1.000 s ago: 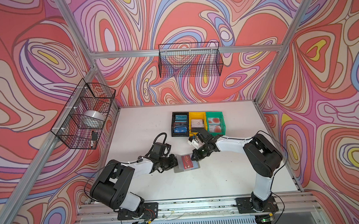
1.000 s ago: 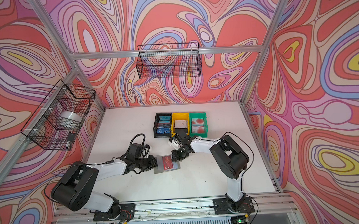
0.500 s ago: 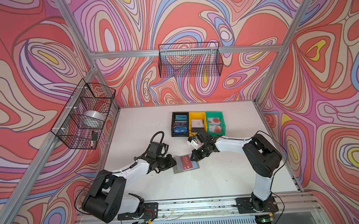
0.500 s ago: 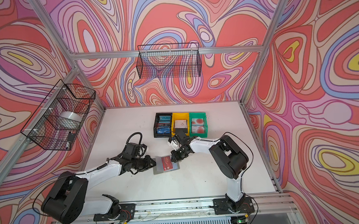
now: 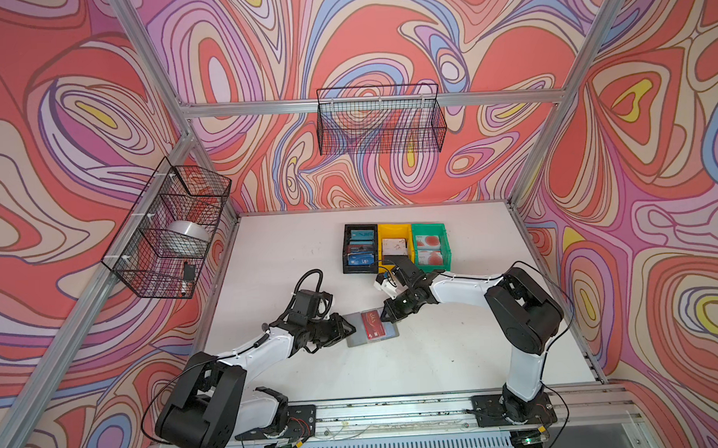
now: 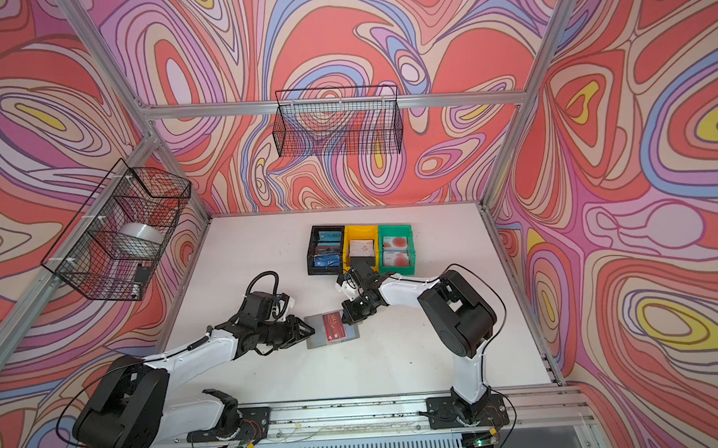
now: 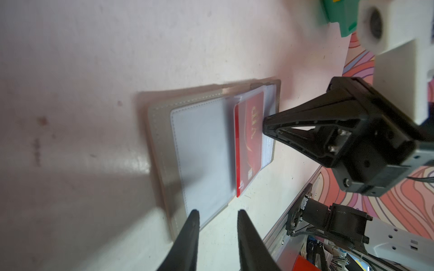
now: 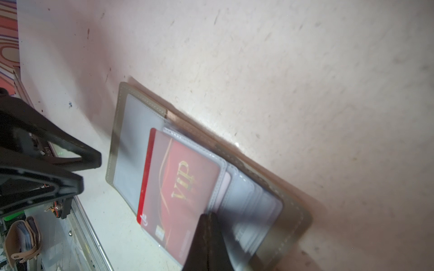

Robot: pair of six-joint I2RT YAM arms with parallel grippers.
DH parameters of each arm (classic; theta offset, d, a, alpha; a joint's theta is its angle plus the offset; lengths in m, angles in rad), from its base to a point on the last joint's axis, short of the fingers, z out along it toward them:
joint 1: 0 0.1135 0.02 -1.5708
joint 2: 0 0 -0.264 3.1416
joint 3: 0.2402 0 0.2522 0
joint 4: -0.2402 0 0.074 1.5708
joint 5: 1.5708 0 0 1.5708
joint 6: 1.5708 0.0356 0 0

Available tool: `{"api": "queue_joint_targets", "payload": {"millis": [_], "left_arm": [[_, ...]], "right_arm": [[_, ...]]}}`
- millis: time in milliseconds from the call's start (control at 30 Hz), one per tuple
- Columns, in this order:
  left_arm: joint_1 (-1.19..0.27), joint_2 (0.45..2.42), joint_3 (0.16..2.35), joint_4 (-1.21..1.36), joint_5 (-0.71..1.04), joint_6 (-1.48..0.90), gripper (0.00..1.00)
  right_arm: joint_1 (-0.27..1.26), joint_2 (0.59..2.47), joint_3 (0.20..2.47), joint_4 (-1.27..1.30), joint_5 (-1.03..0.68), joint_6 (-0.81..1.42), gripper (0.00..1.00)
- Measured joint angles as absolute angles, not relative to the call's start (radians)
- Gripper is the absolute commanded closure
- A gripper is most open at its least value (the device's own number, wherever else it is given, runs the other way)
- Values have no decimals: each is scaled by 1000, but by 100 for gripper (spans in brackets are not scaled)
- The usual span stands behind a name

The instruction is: Take the credit cards out of the card holder

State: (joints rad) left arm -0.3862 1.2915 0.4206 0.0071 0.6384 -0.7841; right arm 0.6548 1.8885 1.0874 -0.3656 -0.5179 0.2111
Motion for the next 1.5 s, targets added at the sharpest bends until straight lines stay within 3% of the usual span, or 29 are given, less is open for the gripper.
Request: {"api": "queue_joint_targets", "payload": {"millis": [800,1500], "left_arm": [[-424,1476,427,267,678,-863,75],[-442,1547,448,341,678,-877,79]], "right_arm": [[648,1897,1087,-357,-541,215,99],[642,1903,1086,-351,-559,220,100]]}}
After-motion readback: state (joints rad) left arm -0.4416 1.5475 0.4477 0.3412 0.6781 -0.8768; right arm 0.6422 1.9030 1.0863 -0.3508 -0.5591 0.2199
